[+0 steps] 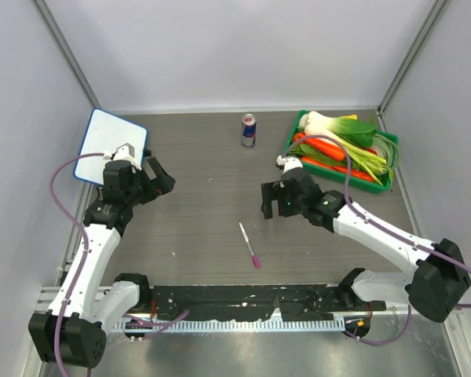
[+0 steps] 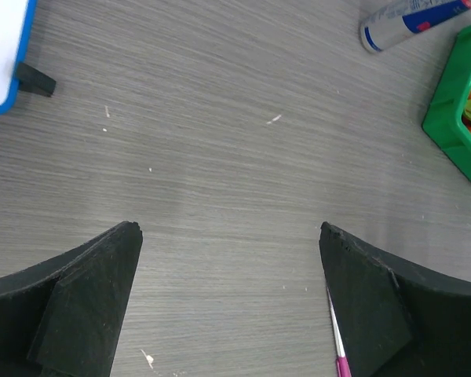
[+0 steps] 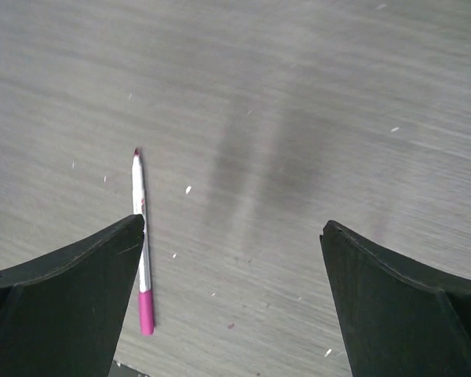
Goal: Write a sentence on the whiteboard
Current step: Pick up the whiteboard marker at the center of the board.
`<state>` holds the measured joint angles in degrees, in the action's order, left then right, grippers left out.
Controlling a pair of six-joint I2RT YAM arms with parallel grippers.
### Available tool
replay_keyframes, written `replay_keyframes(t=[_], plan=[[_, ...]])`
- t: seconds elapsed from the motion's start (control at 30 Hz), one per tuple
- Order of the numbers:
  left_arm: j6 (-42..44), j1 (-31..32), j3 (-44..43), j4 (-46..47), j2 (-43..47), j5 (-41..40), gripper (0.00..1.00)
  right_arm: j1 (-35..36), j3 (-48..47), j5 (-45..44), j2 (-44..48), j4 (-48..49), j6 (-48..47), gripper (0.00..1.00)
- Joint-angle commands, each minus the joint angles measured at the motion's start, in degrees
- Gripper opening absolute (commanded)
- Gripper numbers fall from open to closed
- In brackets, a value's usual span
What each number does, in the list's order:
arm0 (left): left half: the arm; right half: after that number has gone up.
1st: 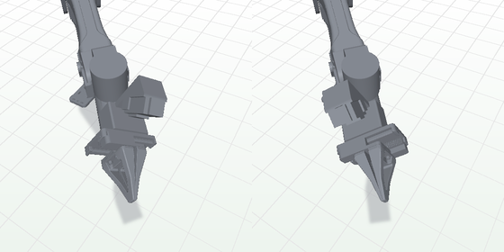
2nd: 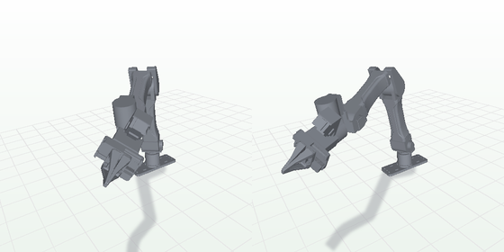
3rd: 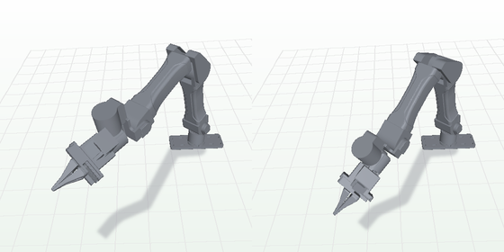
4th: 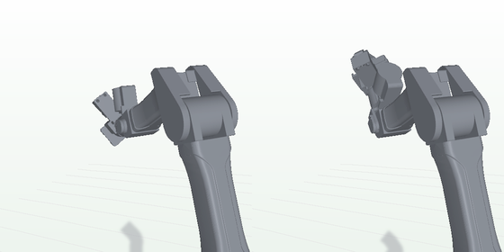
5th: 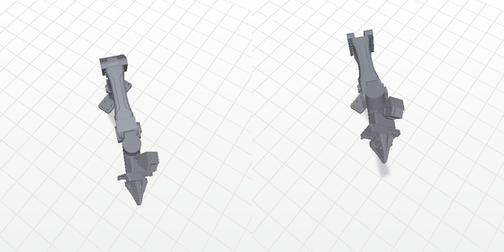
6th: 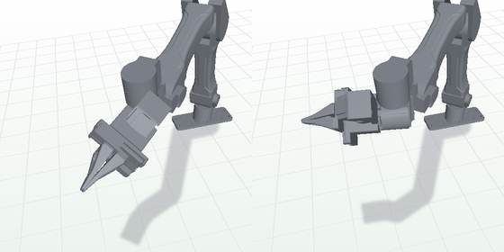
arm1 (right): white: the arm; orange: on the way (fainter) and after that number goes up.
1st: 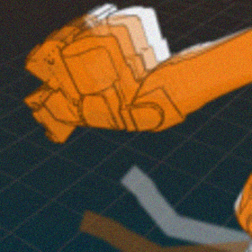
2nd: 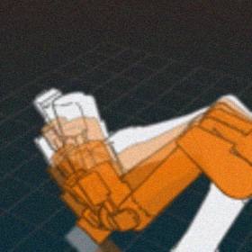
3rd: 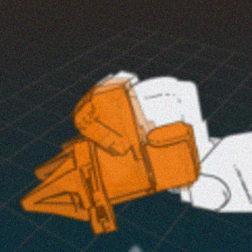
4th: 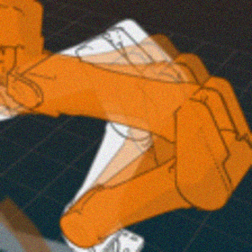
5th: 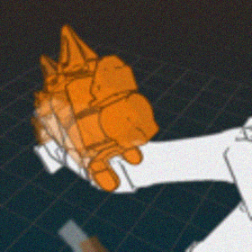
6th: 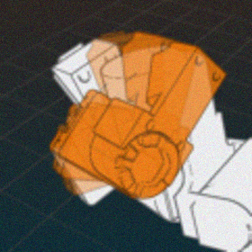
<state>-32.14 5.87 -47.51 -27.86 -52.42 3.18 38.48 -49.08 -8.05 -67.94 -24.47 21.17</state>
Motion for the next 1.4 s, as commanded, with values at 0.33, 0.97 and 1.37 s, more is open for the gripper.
replay_keyframes(t=[0.33,0.97,1.37], plan=[[-2.04,4.14,9.79,8.78,-3.12,22.14,1.0,5.82,4.52,1.11,-0.53,2.94,5.73,0.99],[8.75,49.04,-14.44,5.01,-38.61,-5.81,0.79,-14.81,16.38,16.57,12.92,2.41,8.89,0.99],[11.76,55.39,-21.5,-0.1,-53.75,-17.76,0.44,-17.91,16.65,21.24,11.61,2.15,7.57,0.99]])
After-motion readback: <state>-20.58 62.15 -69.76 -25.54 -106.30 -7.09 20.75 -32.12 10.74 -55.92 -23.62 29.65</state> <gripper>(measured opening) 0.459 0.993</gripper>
